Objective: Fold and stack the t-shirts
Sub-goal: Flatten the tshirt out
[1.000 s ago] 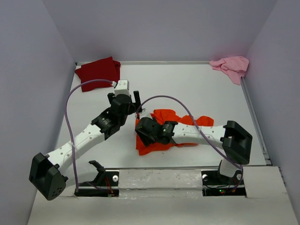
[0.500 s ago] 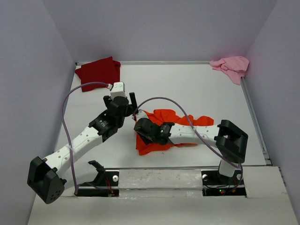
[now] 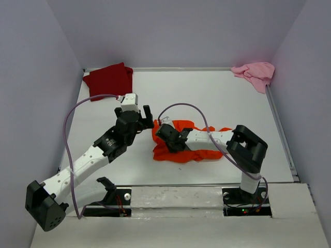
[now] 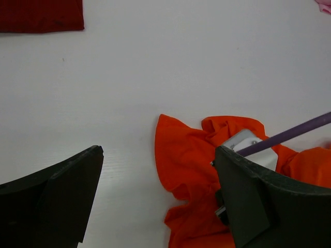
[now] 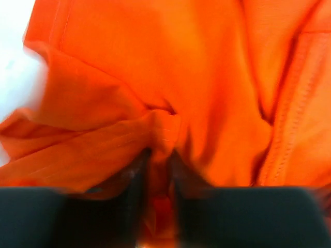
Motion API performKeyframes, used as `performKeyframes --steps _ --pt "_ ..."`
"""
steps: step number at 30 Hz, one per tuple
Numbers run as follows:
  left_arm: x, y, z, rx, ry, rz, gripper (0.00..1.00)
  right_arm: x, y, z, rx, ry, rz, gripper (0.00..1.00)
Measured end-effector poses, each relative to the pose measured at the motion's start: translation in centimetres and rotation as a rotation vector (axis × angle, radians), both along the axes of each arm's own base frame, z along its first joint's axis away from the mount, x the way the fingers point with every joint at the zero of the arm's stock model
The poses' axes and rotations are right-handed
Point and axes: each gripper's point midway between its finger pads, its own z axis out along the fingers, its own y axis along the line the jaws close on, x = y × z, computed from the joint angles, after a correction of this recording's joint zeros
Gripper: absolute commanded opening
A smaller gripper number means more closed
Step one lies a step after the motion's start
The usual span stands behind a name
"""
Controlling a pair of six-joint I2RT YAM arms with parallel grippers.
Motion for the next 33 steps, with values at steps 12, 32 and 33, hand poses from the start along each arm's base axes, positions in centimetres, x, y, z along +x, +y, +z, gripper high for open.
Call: performKeyframes --steps 12,32,33 --pt "-0.4 -0.2 -0.2 0.003 -0.002 -0.023 0.99 0.3 -0.7 2.2 0.048 0.014 -0.018 0.00" --pt "-1.8 4.1 -4.4 0.232 0.126 0.050 0.99 -7.2 6.4 3.7 0.216 0.122 0.151 0.57" --pt "-2.1 4.3 -4.9 0.249 0.143 0.051 0.99 -7.4 6.6 3.3 0.214 0.122 0.142 0.62"
